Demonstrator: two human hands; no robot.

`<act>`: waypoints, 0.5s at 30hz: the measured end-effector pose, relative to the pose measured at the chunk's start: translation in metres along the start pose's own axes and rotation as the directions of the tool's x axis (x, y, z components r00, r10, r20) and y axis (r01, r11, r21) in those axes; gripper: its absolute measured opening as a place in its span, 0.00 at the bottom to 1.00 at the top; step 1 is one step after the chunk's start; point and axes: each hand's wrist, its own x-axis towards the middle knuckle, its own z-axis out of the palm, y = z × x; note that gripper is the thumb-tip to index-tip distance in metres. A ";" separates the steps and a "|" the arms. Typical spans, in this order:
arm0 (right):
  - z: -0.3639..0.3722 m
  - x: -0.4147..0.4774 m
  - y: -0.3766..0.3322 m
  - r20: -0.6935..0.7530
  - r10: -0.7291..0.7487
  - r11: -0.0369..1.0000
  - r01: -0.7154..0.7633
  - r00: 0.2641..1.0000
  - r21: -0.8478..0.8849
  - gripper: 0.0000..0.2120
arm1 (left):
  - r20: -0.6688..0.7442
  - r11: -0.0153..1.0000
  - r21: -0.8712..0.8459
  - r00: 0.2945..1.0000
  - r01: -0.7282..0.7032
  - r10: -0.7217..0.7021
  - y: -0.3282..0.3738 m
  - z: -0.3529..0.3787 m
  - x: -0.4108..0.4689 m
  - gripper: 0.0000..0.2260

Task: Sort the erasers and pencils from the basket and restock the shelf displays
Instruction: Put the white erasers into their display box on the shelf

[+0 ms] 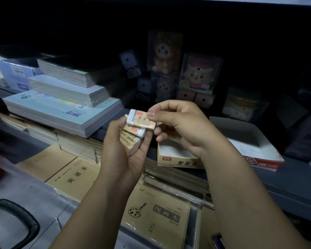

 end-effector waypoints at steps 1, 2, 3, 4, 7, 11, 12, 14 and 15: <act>-0.002 0.001 0.000 -0.025 0.011 0.999 -0.010 1.000 0.040 0.04 | -0.023 1.000 -0.006 1.000 0.005 -0.005 0.000 0.001 -0.001 0.15; -0.005 0.002 0.000 -0.055 0.020 0.997 -0.015 0.998 0.080 0.04 | -0.046 1.000 -0.015 0.999 0.012 -0.013 0.001 0.002 -0.001 0.15; -0.009 0.002 0.000 -0.087 0.023 0.993 -0.013 0.996 0.115 0.04 | -0.062 1.000 -0.025 0.998 0.017 -0.019 0.001 0.002 -0.002 0.14; -0.013 0.003 0.000 -0.121 0.020 0.991 -0.004 0.992 0.136 0.04 | -0.072 0.999 -0.034 0.997 0.019 -0.022 0.001 0.003 -0.002 0.14; -0.028 0.005 0.003 -0.213 0.025 0.995 -0.003 0.977 0.105 0.07 | -0.089 0.999 -0.041 0.996 0.024 -0.027 0.002 0.002 -0.003 0.14; -0.042 0.008 0.012 -0.313 0.050 0.989 -0.090 0.948 -0.115 0.04 | -0.096 0.999 -0.036 0.995 0.024 -0.027 0.001 0.001 -0.003 0.13; -0.043 0.008 0.014 -0.332 0.049 0.979 -0.110 0.942 -0.169 0.04 | -0.096 0.999 -0.038 0.995 0.024 -0.027 0.001 0.001 -0.002 0.13; -0.042 0.008 0.016 -0.355 0.038 0.952 -0.143 0.934 -0.272 0.04 | -0.099 0.999 -0.046 0.995 0.021 -0.026 0.001 0.001 -0.002 0.14; -0.041 0.009 0.018 -0.361 0.030 0.932 -0.157 0.932 -0.327 0.04 | -0.100 0.999 -0.049 0.995 0.019 -0.024 0.001 0.001 -0.002 0.14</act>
